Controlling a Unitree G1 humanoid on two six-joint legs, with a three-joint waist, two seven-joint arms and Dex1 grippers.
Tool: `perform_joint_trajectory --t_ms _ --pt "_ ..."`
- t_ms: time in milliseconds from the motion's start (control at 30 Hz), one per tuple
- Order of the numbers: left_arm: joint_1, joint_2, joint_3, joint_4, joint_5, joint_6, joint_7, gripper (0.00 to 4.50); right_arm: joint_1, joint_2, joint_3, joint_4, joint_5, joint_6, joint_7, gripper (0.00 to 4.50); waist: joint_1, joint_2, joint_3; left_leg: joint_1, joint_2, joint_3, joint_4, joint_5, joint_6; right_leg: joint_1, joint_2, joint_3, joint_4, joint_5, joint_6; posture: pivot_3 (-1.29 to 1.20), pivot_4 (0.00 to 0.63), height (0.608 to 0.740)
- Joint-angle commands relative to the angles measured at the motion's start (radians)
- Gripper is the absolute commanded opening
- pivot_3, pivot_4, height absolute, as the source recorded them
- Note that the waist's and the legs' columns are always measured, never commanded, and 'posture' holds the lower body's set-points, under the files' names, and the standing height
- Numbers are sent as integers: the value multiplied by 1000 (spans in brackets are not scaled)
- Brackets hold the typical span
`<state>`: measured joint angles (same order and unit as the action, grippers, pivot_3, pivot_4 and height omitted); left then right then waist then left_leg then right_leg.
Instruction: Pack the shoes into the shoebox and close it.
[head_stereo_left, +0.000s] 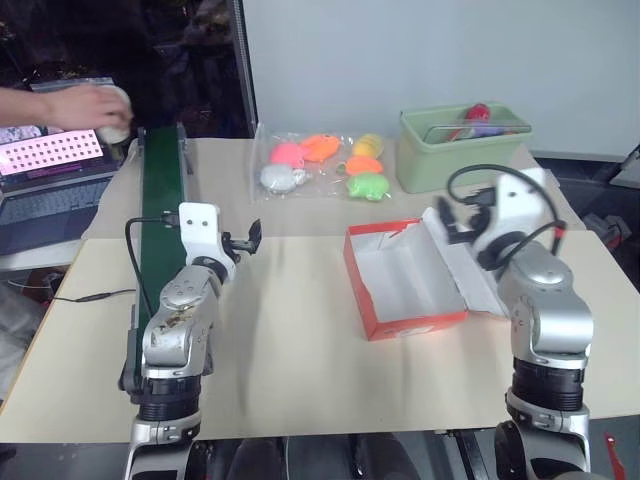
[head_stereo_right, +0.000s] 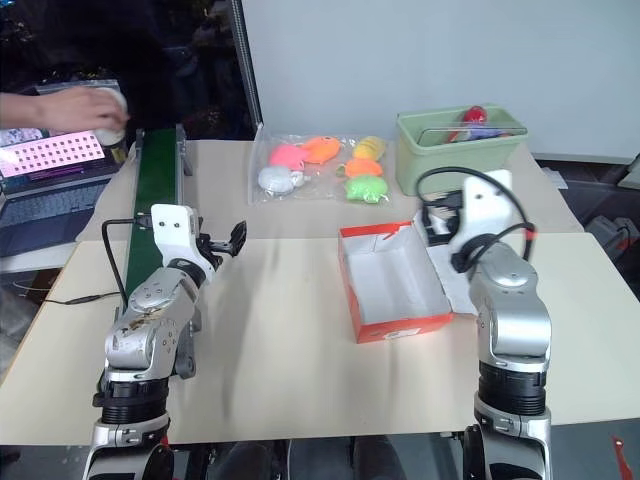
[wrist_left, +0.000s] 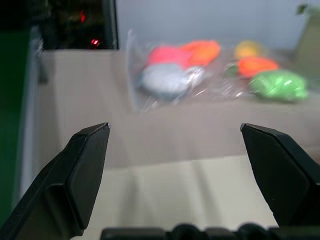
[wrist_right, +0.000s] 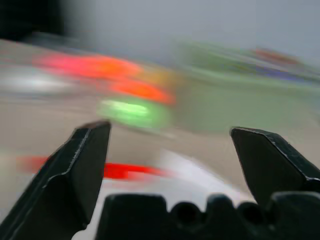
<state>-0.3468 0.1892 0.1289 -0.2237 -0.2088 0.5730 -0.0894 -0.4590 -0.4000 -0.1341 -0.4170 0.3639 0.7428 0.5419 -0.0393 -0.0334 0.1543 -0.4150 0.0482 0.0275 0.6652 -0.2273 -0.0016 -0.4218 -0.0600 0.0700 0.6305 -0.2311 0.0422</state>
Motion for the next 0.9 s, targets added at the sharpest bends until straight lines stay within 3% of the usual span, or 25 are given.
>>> perform_joint_trajectory --t_ms 33,167,333,500,900 --pt "-4 -13 -13 -36 14 -19 15 4500 34 -92 67 -108 218 29 288 4466 5 -1 0 -1 0 0 0 0 0 0 0 0 0 0 0 0 150 729" --pt "-18 -24 3 -40 30 -20 54 4500 19 -188 216 -81 170 -34 410 4466 14 -1 0 0 -1 0 4 0 0 2 -1 -1 0 0 0 0 150 729" --pt "87 -56 153 -209 181 182 337 4500 -15 -182 266 -59 172 -69 438 4466 -1 -1 0 0 0 0 6 0 0 1 0 0 2 1 0 0 150 729" --pt "181 -77 178 -369 172 348 325 4500 -16 -179 295 -31 147 -107 443 4466 14 -2 1 -1 0 -1 3 0 0 -1 0 0 1 0 1 0 150 729" --pt "174 -66 154 -379 166 419 253 4500 -24 -141 309 -1 132 -122 412 4466 24 -2 1 -1 -1 -1 9 0 0 1 -1 -1 2 1 0 0 150 729"
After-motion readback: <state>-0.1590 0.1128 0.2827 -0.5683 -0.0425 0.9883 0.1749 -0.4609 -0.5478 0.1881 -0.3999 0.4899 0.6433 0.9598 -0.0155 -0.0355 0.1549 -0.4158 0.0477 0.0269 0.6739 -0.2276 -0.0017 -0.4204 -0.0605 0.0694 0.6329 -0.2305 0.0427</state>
